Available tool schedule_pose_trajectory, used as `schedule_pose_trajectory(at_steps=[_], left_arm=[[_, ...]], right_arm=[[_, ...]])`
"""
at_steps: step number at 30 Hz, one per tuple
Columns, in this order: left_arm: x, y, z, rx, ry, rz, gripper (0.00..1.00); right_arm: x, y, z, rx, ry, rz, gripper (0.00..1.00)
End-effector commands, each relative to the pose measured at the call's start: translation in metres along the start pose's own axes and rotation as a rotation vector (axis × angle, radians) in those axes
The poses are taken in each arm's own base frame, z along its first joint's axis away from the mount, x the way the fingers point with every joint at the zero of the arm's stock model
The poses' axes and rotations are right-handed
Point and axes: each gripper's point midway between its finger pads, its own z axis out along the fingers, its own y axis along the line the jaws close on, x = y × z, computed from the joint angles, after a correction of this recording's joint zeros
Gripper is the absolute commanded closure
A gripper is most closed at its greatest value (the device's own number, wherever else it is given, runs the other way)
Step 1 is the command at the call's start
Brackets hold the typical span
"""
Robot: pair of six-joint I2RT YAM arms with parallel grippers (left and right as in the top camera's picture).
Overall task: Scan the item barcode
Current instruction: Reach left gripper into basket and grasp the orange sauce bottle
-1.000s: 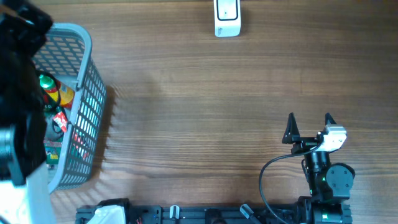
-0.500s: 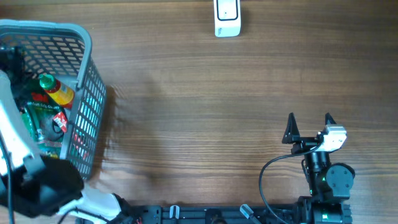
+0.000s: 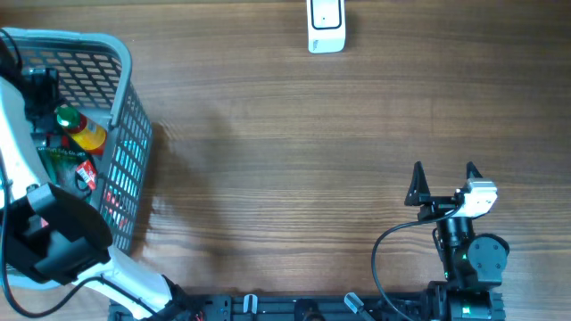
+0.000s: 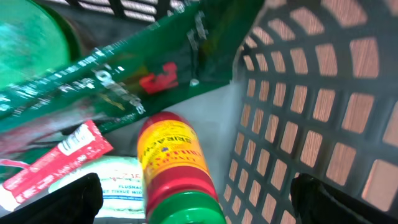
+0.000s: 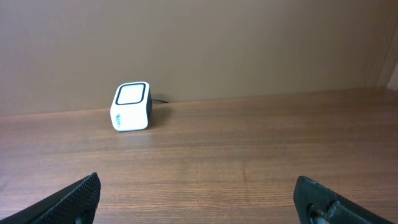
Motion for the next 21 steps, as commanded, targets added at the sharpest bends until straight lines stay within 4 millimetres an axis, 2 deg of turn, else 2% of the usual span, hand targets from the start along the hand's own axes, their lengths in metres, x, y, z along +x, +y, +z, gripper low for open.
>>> schedule_pose_trajectory(at_steps=[1, 4, 9, 13, 16, 20, 21], left_arm=[[0.021, -0.004, 0.020, -0.037, 0.042, 0.033, 0.00], [0.030, -0.006, 0.029, -0.057, 0.053, 0.067, 0.00], [0.029, 0.005, 0.034, -0.120, 0.028, 0.079, 0.04], [0.027, 0.011, 0.035, -0.149, 0.018, 0.080, 0.15], [0.026, 0.013, 0.035, -0.157, 0.013, 0.082, 0.33], [0.026, 0.026, 0.032, -0.212, 0.011, 0.089, 0.68], [0.023, 0.028, 0.030, -0.220, -0.006, 0.090, 0.69]], right_arm=[[0.000, 0.000, 0.000, 0.001, -0.002, -0.006, 0.00], [0.000, 0.000, 0.000, 0.001, -0.002, -0.006, 0.00], [0.000, 0.000, 0.000, 0.001, -0.002, -0.006, 0.00], [0.000, 0.000, 0.000, 0.002, -0.002, -0.006, 0.00], [0.000, 0.000, 0.000, 0.001, -0.002, -0.006, 0.00], [0.000, 0.000, 0.000, 0.001, -0.002, -0.006, 0.00], [0.000, 0.000, 0.000, 0.001, -0.002, -0.006, 0.00]])
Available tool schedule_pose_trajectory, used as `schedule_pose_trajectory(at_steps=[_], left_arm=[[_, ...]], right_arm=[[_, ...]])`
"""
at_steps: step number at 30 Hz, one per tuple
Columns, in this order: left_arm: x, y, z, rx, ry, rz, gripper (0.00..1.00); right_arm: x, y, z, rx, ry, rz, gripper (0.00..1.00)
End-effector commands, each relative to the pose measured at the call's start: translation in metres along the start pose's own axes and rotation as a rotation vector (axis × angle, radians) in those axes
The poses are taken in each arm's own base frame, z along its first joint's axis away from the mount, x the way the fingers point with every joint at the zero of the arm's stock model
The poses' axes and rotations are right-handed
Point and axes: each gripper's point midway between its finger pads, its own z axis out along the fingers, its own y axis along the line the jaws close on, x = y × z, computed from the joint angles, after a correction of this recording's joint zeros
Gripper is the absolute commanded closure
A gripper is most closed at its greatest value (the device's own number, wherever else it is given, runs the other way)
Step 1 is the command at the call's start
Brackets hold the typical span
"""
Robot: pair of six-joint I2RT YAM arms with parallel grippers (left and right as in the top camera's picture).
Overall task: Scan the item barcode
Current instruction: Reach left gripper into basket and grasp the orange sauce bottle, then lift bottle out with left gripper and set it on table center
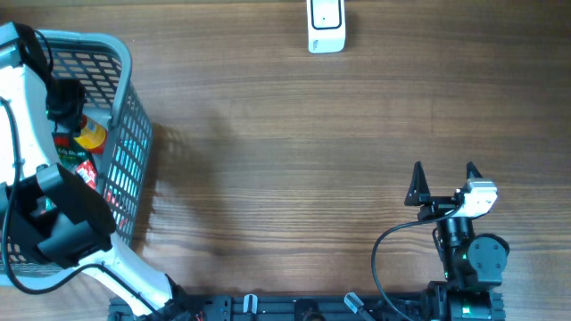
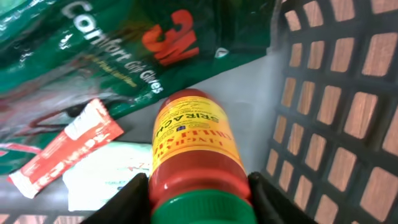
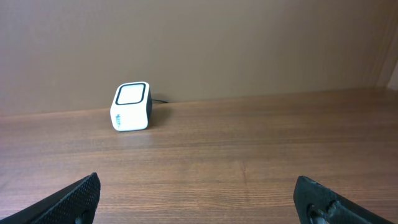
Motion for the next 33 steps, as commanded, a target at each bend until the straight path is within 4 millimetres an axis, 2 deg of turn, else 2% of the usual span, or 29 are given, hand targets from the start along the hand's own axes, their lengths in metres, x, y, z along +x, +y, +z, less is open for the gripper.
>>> schedule_pose_trajectory(at_steps=[1, 4, 8, 10, 12, 16, 18, 20, 21, 22, 25, 28, 29, 33], left_arm=[[-0.009, 0.016, 0.004, -0.073, -0.047, 0.000, 0.69], [-0.021, 0.019, -0.021, -0.030, -0.087, 0.015, 0.69], [-0.036, 0.019, -0.067, 0.080, -0.150, 0.007, 0.69], [-0.044, 0.023, -0.117, 0.194, -0.207, -0.019, 0.68], [-0.044, 0.025, -0.152, 0.288, -0.235, -0.030, 0.66], [-0.025, 0.030, -0.231, 0.544, -0.231, -0.023, 0.66], [-0.001, 0.034, -0.275, 0.719, -0.181, 0.017, 0.67], [0.019, 0.038, -0.301, 0.819, -0.151, 0.059, 0.67], [0.036, 0.041, -0.318, 0.882, -0.127, 0.101, 0.67], [0.051, 0.042, -0.329, 0.925, -0.106, 0.141, 0.68], [0.097, 0.042, -0.347, 0.991, -0.039, 0.268, 0.69], [0.165, 0.033, -0.350, 1.013, 0.064, 0.498, 0.69], [0.194, 0.027, -0.343, 0.986, 0.082, 0.606, 0.69], [0.271, 0.014, -0.295, 0.805, 0.092, 0.881, 0.69]], right_arm=[[0.000, 0.000, 0.000, 0.001, -0.002, -0.006, 0.00], [0.000, 0.000, 0.000, 0.001, -0.002, -0.006, 0.00], [0.000, 0.000, 0.000, 0.001, -0.002, -0.006, 0.00], [0.000, 0.000, 0.000, 0.001, -0.002, -0.006, 0.00], [0.000, 0.000, 0.000, 0.001, -0.002, -0.006, 0.00], [0.000, 0.000, 0.000, 0.001, -0.002, -0.006, 0.00], [0.000, 0.000, 0.000, 0.001, -0.002, -0.006, 0.00], [0.000, 0.000, 0.000, 0.001, -0.002, -0.006, 0.00], [0.000, 0.000, 0.000, 0.001, -0.002, -0.006, 0.00], [0.000, 0.000, 0.000, 0.001, -0.002, -0.006, 0.00], [0.000, 0.000, 0.000, 0.001, -0.002, -0.006, 0.00], [0.000, 0.000, 0.000, 0.001, -0.002, -0.006, 0.00], [0.000, 0.000, 0.000, 0.001, -0.002, -0.006, 0.00], [0.000, 0.000, 0.000, 0.001, -0.002, -0.006, 0.00]])
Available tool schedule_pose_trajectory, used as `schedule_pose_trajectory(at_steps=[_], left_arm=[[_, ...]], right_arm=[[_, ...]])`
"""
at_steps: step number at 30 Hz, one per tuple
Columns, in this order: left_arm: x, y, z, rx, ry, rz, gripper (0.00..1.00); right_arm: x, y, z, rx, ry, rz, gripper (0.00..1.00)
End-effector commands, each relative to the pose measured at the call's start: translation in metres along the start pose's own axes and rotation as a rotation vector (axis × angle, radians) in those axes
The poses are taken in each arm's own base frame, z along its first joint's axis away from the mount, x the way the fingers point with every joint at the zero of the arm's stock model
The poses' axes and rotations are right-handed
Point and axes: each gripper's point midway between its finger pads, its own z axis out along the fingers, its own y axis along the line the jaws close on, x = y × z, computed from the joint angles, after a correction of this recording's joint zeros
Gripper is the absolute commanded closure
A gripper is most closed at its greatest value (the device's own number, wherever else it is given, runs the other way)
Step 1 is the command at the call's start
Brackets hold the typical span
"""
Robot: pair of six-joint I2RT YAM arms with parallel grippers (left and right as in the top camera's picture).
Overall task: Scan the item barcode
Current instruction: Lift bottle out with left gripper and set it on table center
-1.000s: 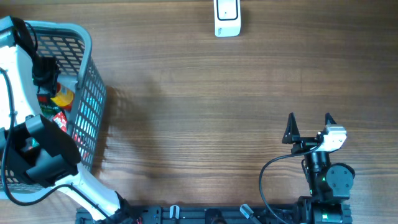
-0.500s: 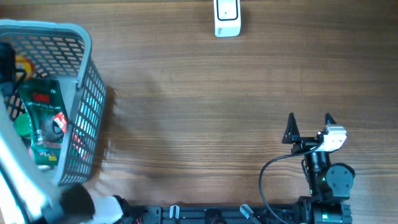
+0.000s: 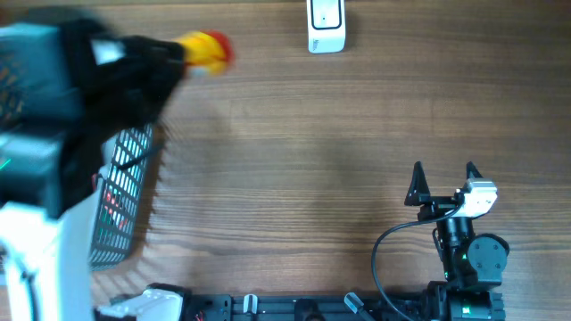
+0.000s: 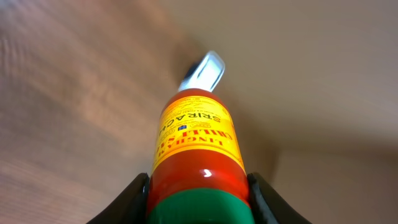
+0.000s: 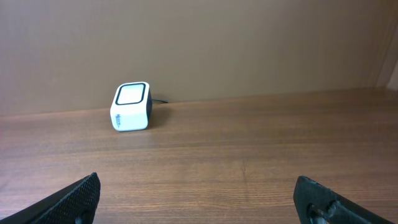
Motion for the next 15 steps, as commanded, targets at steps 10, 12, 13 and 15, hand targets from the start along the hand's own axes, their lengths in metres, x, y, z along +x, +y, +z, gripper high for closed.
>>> schedule_pose_trajectory(at_steps=[10, 12, 13, 15], left_arm=[[0.148, 0.028, 0.191, -0.379, 0.437, 0.507, 0.69], [0.165, 0.042, 0.213, -0.434, 0.482, 0.524, 0.68], [0.171, 0.048, 0.222, -0.457, 0.499, 0.530, 0.68], [0.181, 0.057, 0.236, -0.489, 0.524, 0.538, 0.68]], right_arm=[[0.000, 0.000, 0.000, 0.001, -0.002, -0.006, 0.00], [0.000, 0.000, 0.000, 0.001, -0.002, -0.006, 0.00], [0.000, 0.000, 0.000, 0.002, -0.002, -0.006, 0.00], [0.000, 0.000, 0.000, 0.001, -0.002, -0.006, 0.00]])
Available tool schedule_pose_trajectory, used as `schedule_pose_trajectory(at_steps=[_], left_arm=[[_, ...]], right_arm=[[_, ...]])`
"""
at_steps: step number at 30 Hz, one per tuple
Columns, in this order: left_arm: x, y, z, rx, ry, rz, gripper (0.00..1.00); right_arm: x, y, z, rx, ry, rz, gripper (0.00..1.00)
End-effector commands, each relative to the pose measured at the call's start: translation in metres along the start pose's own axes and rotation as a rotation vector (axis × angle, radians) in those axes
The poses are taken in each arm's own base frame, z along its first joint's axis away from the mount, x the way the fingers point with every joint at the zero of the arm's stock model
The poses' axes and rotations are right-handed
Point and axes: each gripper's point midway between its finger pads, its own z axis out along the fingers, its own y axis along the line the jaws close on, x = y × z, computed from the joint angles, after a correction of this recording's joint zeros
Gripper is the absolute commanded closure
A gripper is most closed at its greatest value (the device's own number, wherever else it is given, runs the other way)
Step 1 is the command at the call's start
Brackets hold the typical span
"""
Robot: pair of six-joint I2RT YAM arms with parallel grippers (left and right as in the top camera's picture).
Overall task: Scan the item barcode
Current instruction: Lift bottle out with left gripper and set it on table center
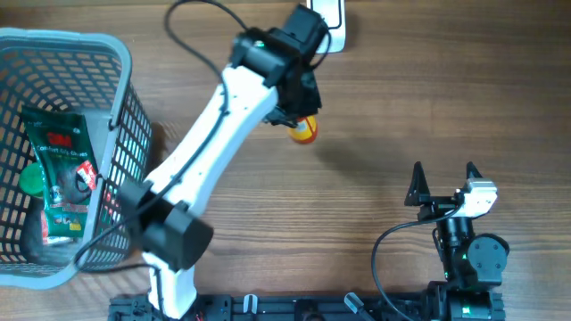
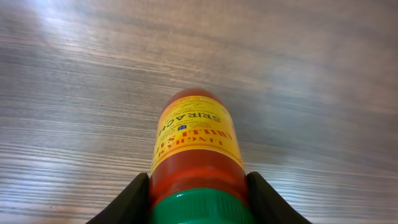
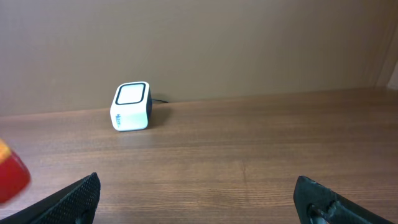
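A red sriracha bottle (image 2: 198, 149) with a yellow label and green cap sits clamped in my left gripper (image 1: 299, 111), whose jaws press on both sides of its neck; its base (image 1: 305, 131) points down over the table's middle back. The white barcode scanner (image 1: 330, 13) stands at the far edge, just beyond the left arm, partly hidden by it; it shows whole in the right wrist view (image 3: 131, 107). The bottle's edge (image 3: 11, 176) enters that view at the left. My right gripper (image 1: 443, 178) rests open at the near right, nothing between its fingers.
A grey mesh basket (image 1: 125, 116) stands at the left edge, holding a green glove packet (image 1: 55, 169), a green lid (image 1: 31, 178) and a small red-and-white packet (image 1: 85, 178). Bare wooden table (image 1: 401, 98) lies between the scanner and the right gripper.
The left arm has carried the bottle from above the basket's far right corner to just in front of the scanner. The left wrist view now faces the tabletop. The right arm is unchanged.
My left gripper was open inside the basket above the sriracha bottle. Then it was shut on the bottle's neck in the basket. Later it held the bottle clear of the basket, pointing toward the scanner, and now it holds it near the scanner. The right gripper stayed still.
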Motion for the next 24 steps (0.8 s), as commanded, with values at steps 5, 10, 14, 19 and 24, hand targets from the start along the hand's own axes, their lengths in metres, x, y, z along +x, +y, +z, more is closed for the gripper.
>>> schedule_pose_trajectory(at_steps=[5, 10, 14, 19, 24], left_arm=[[-0.001, -0.006, 0.054, -0.085, 0.035, 0.053, 0.68], [-0.005, -0.007, 0.062, -0.115, 0.003, 0.070, 0.44], [-0.006, -0.005, 0.051, -0.118, -0.016, 0.076, 0.09], [-0.019, -0.007, -0.003, -0.068, -0.115, 0.135, 0.00], [-0.066, 0.034, -0.128, -0.024, -0.397, 0.009, 0.00]], right_arm=[[0.000, 0.000, 0.000, 0.001, -0.003, -0.007, 0.00], [0.000, 0.000, 0.000, 0.001, -0.003, -0.006, 0.00], [0.000, 0.000, 0.000, 0.001, -0.003, -0.006, 0.02], [0.000, 0.000, 0.000, 0.001, -0.003, -0.006, 0.00], [0.000, 0.000, 0.000, 0.001, -0.003, -0.006, 0.00]])
